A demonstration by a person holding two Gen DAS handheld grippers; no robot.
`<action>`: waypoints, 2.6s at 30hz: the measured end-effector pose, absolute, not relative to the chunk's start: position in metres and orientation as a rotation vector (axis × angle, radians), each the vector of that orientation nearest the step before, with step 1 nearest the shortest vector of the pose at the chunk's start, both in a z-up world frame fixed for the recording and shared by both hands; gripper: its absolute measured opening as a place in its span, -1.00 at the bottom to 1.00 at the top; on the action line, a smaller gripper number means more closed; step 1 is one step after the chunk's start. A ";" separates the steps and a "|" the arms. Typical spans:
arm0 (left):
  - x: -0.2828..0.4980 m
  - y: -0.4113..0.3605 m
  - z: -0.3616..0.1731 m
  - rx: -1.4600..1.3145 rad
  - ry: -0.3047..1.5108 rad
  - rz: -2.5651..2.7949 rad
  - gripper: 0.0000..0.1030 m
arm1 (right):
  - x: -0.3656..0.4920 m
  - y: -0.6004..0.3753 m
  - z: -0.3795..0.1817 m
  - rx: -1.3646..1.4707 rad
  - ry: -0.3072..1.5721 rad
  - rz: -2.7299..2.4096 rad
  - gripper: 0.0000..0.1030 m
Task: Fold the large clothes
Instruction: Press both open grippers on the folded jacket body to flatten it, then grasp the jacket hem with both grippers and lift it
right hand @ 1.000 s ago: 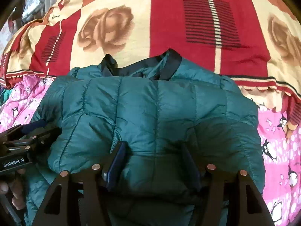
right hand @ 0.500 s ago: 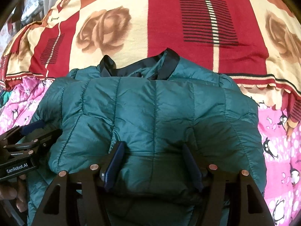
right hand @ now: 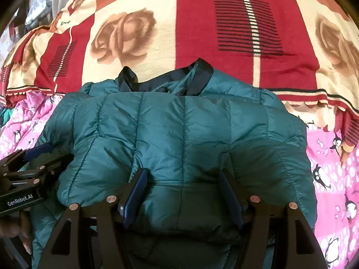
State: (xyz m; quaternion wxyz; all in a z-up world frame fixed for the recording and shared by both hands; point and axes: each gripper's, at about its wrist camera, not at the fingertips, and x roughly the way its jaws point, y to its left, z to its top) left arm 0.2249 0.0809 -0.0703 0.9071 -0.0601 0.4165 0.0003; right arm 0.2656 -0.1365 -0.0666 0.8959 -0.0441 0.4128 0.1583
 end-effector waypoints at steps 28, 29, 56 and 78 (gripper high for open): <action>0.224 0.081 -0.072 -0.132 0.855 0.000 0.63 | 0.267 -0.141 -0.068 -0.050 0.867 0.340 0.27; 0.224 0.082 -0.072 -0.136 0.854 -0.003 0.63 | 0.267 -0.141 -0.067 -0.047 0.868 0.342 0.27; 0.167 0.129 -0.023 -0.276 0.767 -0.039 0.63 | 0.176 -0.244 0.016 0.087 0.701 0.201 0.26; -0.017 0.170 -0.033 -0.158 0.741 0.027 0.63 | -0.015 -0.332 -0.060 0.178 0.818 0.334 0.40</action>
